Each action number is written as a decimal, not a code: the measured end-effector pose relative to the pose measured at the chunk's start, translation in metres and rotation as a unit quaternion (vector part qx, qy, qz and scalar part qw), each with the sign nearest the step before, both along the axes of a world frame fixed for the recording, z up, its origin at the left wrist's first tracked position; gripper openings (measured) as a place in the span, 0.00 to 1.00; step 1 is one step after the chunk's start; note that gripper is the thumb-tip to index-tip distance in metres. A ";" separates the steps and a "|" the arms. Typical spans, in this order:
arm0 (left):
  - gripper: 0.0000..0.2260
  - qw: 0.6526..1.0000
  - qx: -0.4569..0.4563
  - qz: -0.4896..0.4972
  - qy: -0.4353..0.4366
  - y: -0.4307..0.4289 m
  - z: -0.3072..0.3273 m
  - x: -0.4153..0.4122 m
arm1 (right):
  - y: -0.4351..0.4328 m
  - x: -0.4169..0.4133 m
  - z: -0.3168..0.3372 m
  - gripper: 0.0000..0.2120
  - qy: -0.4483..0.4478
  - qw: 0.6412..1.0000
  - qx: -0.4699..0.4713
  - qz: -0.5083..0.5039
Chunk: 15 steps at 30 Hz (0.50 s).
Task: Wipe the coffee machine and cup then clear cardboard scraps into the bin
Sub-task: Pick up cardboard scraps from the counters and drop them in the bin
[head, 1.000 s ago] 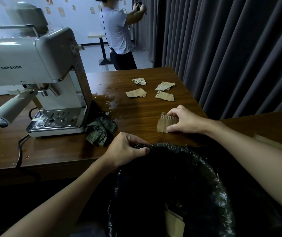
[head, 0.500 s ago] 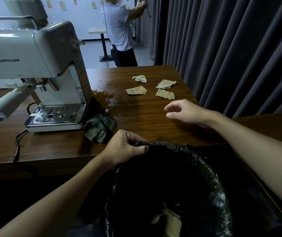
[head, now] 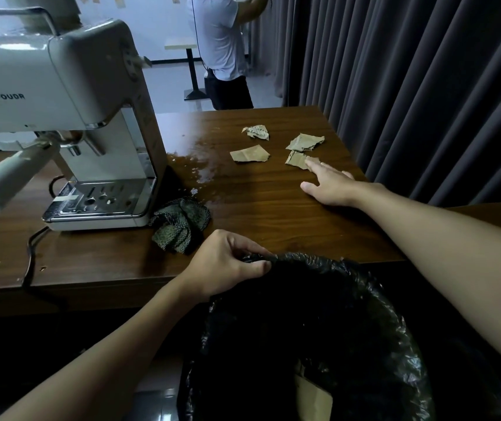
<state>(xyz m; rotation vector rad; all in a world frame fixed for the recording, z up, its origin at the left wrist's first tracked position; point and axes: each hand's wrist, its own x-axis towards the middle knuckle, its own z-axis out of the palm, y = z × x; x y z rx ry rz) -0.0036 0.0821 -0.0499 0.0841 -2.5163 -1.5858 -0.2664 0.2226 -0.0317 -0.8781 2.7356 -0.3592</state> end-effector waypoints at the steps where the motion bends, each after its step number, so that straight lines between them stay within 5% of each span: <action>1: 0.10 1.000 -0.002 0.000 0.001 0.000 -0.001 0.000 | 0.000 0.000 0.000 0.31 0.005 1.000 0.002 -0.001; 6: 0.06 1.000 0.002 0.004 0.000 0.000 -0.001 0.000 | -0.001 0.008 0.005 0.19 0.096 0.992 -0.081 -0.005; 15: 0.10 1.000 0.010 -0.001 -0.004 0.000 0.000 -0.001 | 0.017 0.022 0.005 0.06 0.063 0.992 -0.098 0.042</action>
